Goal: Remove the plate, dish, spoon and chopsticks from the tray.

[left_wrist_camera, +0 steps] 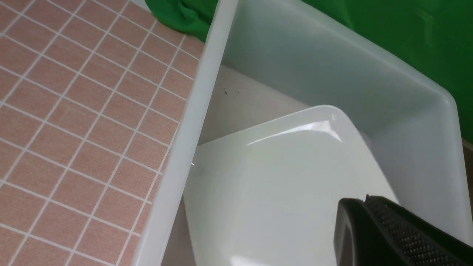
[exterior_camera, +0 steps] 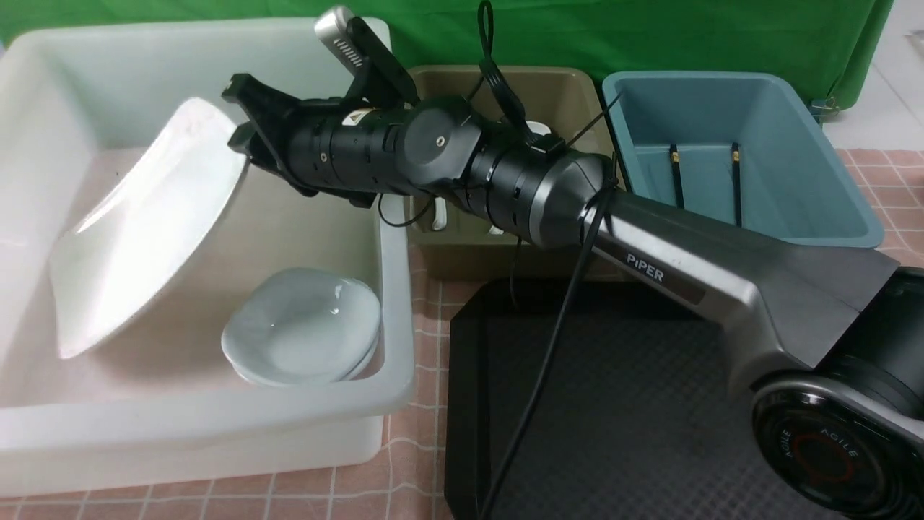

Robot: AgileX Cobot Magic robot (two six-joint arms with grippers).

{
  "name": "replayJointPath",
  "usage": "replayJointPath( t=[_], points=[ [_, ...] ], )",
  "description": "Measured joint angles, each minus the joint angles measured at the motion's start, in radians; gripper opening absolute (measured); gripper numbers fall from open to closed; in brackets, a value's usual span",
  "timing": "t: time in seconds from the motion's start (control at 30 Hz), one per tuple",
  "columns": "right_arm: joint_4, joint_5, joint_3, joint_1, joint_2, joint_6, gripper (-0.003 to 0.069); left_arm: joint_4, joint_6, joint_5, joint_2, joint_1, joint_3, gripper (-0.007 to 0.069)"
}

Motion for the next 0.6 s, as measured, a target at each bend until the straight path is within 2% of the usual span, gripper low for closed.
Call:
replayJointPath(
  t=[0.13, 0.3, 0.4, 0.5, 0.6],
  points=[
    [-0.027, 0.027, -0.002, 0.000, -0.001, 0.000, 0.0273, 0.000, 0.000, 0.000, 0.000, 0.000, 0.000, 0.0005],
    [-0.045, 0.061, -0.002, -0.001, -0.011, -0.006, 0.0378, 0.000, 0.000, 0.000, 0.000, 0.000, 0.000, 0.0005],
    [-0.059, 0.132, -0.002, -0.015, -0.044, -0.078, 0.0415, 0.000, 0.000, 0.000, 0.000, 0.000, 0.000, 0.0005],
    [-0.062, 0.196, -0.002, -0.035, -0.078, -0.132, 0.0419, 0.000, 0.000, 0.003, 0.000, 0.000, 0.000, 0.0005],
    [-0.066, 0.335, -0.002, -0.084, -0.154, -0.227, 0.0380, -0.016, 0.000, 0.021, 0.000, -0.001, 0.000, 0.0005]
  ],
)
